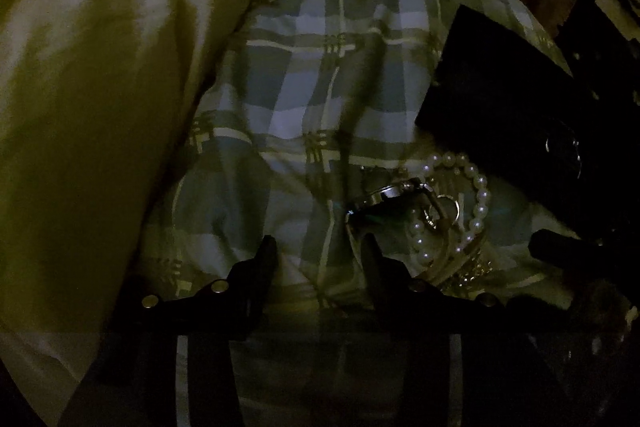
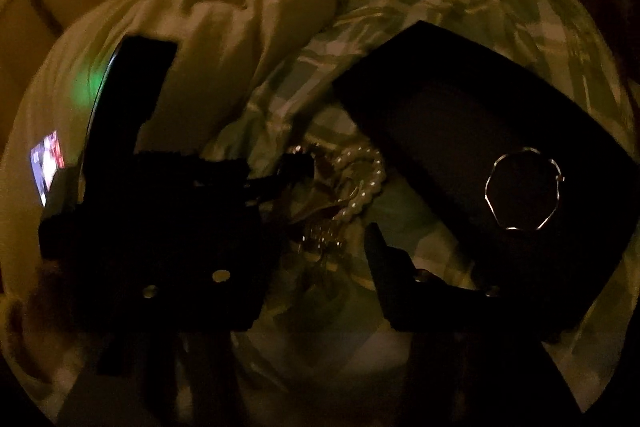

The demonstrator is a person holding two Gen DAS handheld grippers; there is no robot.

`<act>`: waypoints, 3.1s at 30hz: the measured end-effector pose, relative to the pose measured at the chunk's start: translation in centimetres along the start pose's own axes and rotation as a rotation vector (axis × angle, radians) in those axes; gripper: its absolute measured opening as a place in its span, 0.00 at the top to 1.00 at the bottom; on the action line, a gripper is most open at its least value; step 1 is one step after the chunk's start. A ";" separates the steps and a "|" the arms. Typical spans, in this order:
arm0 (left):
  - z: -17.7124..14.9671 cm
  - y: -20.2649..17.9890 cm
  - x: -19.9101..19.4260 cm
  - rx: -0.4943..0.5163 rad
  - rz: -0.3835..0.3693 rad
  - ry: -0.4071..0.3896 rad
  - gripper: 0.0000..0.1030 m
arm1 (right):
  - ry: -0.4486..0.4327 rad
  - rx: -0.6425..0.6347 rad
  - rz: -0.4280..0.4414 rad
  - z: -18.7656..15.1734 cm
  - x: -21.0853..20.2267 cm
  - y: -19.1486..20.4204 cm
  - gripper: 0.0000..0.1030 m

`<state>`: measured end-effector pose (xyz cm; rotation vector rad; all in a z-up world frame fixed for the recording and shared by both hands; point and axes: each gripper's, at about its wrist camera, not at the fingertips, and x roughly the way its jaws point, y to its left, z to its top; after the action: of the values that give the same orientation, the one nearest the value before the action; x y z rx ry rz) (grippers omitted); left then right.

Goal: Organize jewelry

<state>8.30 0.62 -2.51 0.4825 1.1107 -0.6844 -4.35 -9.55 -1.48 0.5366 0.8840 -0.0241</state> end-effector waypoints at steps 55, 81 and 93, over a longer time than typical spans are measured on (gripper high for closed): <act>0.5 0.7 -2.2 -0.069 -0.079 -0.045 0.95 | -0.130 0.087 0.018 1.4 -1.8 0.0 0.90; 0.6 -1.2 -2.7 0.034 -0.078 -0.044 0.55 | -0.150 0.062 0.010 1.8 -3.0 0.3 0.90; -0.1 -1.0 -1.1 0.033 0.007 -0.005 0.92 | -0.152 0.066 0.003 1.8 -2.9 0.3 0.90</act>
<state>7.22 0.25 -1.56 0.5123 1.0935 -0.6989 -4.86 -10.68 1.71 0.5897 0.7362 -0.0908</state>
